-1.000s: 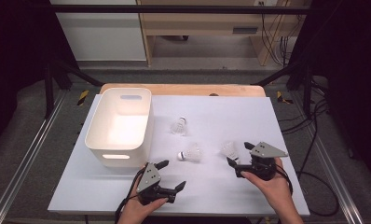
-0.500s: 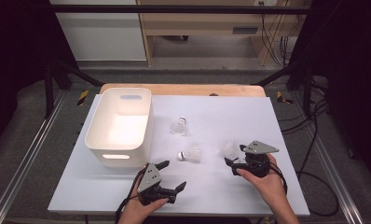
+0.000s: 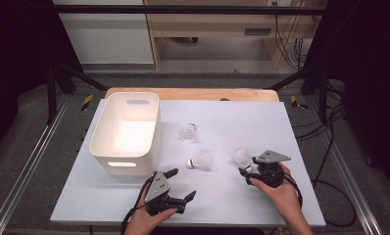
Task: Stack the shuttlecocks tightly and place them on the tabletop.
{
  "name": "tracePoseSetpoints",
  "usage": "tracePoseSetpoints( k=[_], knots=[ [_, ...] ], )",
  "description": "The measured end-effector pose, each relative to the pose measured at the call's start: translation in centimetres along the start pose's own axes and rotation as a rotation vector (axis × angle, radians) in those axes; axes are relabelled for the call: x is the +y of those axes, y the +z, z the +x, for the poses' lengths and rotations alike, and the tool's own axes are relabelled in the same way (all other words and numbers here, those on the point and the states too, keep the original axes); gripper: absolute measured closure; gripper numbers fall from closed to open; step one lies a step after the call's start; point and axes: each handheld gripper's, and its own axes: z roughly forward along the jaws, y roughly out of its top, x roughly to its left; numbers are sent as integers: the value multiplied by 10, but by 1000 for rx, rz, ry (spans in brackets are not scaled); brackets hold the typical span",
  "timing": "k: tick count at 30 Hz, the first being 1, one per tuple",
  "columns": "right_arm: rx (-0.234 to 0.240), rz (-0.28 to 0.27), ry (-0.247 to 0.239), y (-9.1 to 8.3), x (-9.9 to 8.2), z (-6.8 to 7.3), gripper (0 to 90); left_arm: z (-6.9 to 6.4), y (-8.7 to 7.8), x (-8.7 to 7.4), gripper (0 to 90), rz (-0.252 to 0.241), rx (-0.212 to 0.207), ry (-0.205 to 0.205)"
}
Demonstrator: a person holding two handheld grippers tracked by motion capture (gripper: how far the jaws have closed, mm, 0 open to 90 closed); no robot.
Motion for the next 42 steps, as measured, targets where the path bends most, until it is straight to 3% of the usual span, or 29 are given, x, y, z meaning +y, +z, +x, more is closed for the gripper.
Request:
tracePoseSetpoints(
  k=[31, 42],
  knots=[
    [-2, 57, 11, 11, -8, -4, 501, -1, 0, 0, 65, -2, -4, -3],
    [-3, 73, 20, 13, -9, -4, 533, -2, -1, 2, 52, -33, -18, -26]
  ],
)
